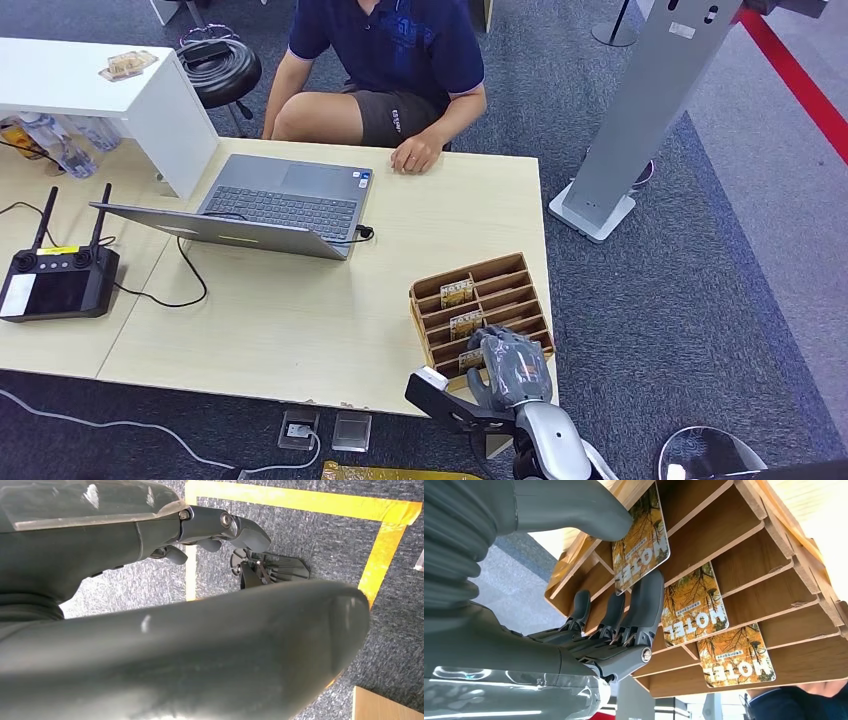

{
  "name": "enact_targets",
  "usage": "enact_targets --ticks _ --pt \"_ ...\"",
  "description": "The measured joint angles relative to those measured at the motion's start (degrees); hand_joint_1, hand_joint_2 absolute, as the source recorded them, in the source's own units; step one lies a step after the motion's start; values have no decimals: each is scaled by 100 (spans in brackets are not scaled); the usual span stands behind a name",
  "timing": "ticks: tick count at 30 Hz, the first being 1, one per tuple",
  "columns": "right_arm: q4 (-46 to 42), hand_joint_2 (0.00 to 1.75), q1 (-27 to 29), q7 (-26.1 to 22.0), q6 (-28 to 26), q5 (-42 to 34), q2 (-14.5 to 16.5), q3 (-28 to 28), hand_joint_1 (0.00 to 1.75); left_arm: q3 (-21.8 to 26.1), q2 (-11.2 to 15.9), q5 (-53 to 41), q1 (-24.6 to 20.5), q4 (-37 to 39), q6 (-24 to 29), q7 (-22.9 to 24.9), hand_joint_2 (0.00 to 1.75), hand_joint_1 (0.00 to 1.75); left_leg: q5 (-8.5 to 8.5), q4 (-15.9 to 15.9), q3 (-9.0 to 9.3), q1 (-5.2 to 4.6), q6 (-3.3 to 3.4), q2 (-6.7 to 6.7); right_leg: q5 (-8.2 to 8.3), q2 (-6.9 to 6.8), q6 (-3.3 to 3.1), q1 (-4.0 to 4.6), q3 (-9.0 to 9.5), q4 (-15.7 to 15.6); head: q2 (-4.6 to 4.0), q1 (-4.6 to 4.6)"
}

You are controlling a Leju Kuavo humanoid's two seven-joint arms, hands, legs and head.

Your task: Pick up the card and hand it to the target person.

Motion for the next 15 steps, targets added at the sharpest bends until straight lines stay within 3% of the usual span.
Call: enact_targets --ticks 15 --pt "0 175 -3 -8 36 141 0 17 93 2 7 -3 0 0 -9 -8 0 0 0 0 0 0 0 0 0 0 0 0 0 0 0 1"
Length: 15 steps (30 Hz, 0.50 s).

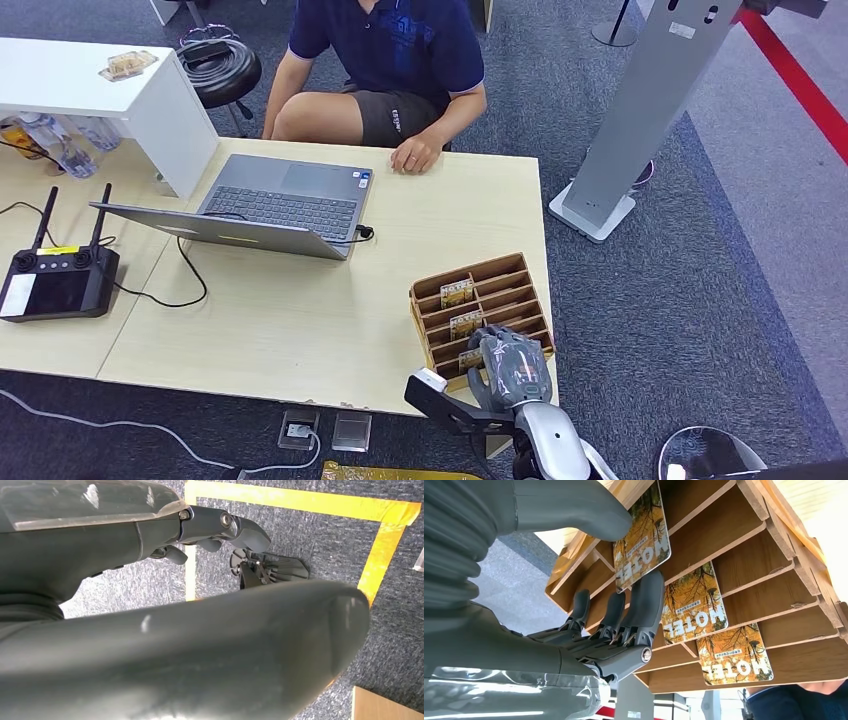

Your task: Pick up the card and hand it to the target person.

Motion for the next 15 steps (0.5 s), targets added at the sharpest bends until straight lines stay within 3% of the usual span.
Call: enact_targets --ticks 15 --pt "0 175 21 0 20 2 0 11 107 0 2 -8 0 0 -1 1 0 0 0 0 0 0 0 0 0 0 0 0 0 0 0 0"
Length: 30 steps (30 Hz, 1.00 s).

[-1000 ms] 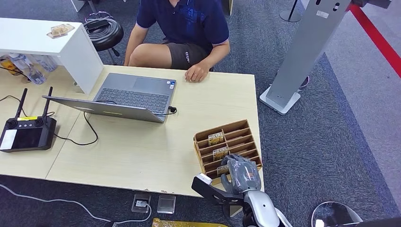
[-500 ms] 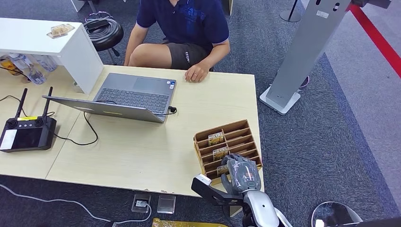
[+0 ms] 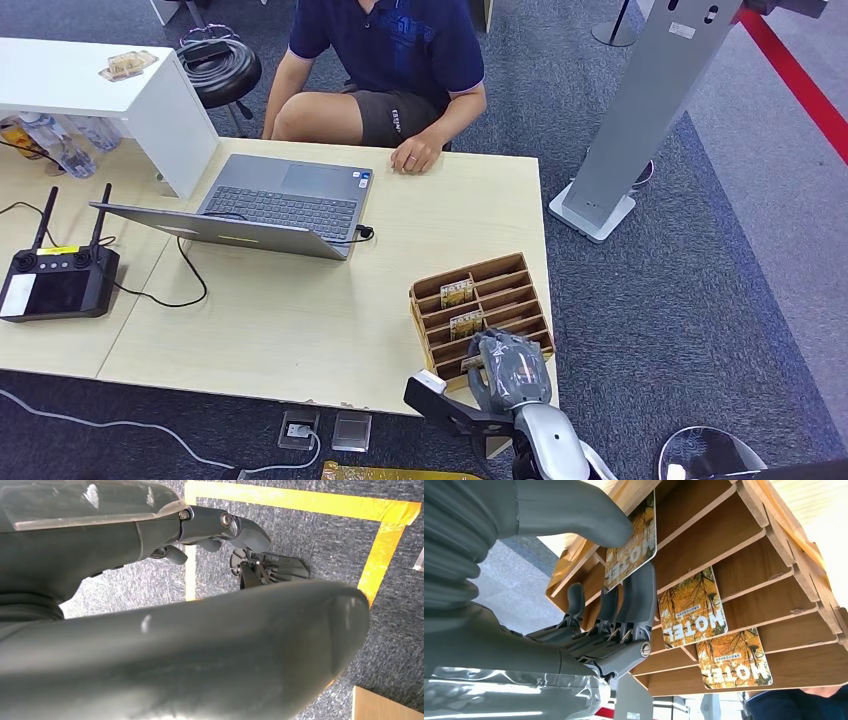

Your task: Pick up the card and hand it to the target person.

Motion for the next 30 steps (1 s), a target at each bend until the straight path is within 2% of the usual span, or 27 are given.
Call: enact_targets --ticks 5,13,17,30 --pt "2 175 3 0 7 0 0 1 124 0 0 0 0 0 5 1 0 0 0 0 0 0 0 0 0 0 0 0 0 0 0 1" --pt "0 175 -4 0 8 -2 0 1 131 -1 0 -1 0 0 4 1 0 0 0 0 0 0 0 0 0 0 0 0 1 0 0 1" --pt "0 175 -5 0 8 -2 0 1 165 -1 0 -5 0 0 -2 1 0 0 0 0 1 0 0 0 0 0 0 0 1 0 0 1" --pt "-9 175 -14 -2 -60 0 0 1 162 0 2 1 1 0 1 -13 0 0 0 0 1 0 0 0 0 0 0 0 1 0 0 1"
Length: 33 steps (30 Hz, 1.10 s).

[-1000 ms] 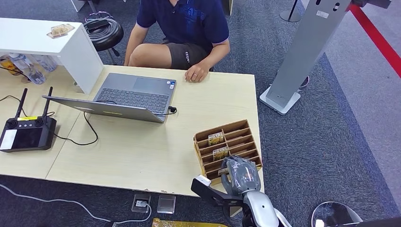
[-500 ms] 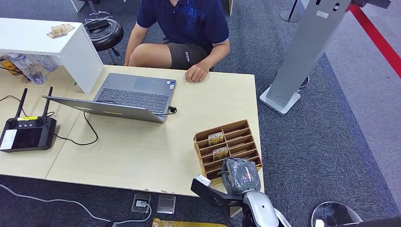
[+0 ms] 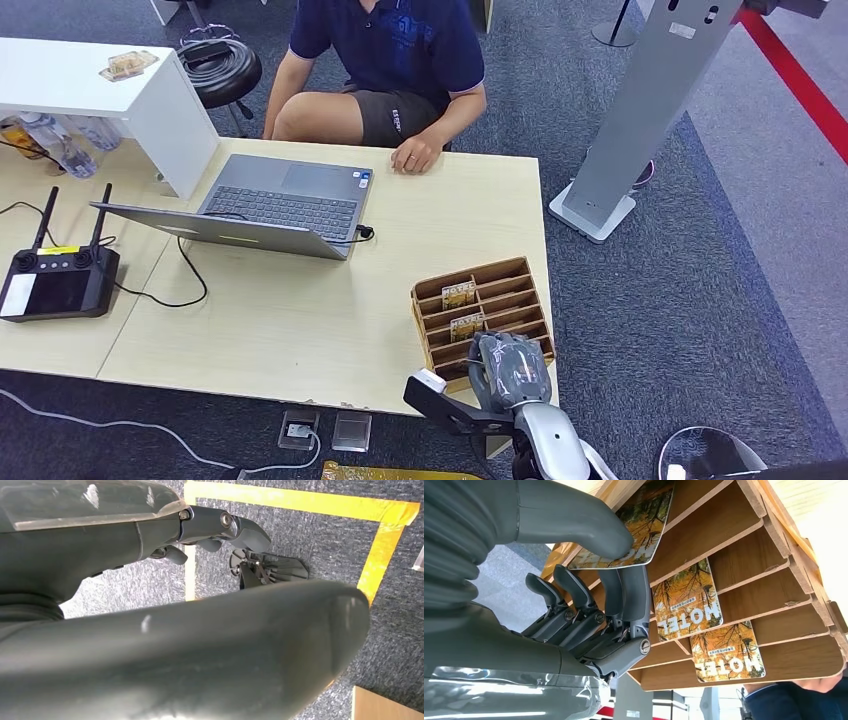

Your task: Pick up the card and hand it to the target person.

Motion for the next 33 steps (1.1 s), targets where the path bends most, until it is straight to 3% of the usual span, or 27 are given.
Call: enact_targets --ticks 10,21,27,33 --pt "-114 175 33 -16 -89 175 -7 -15 162 0 7 10 2 0 8 2 0 0 0 0 0 0 0 0 0 0 0 0 0 0 0 1" --pt "-984 175 -72 -20 -10 719 -59 -296 162 -1 50 -79 5 0 -7 -1 0 0 1 0 2 0 0 1 1 1 0 0 1 0 0 0" --pt "-1469 175 -469 66 115 754 -136 -435 162 -2 52 -113 5 0 -25 15 0 0 1 0 1 0 0 2 1 1 0 0 2 1 0 5" --pt "-1353 175 -1386 -96 182 313 -115 -403 162 -3 52 -134 -3 0 -8 97 0 0 3 0 1 0 -2 2 2 1 -1 0 5 5 0 -2"
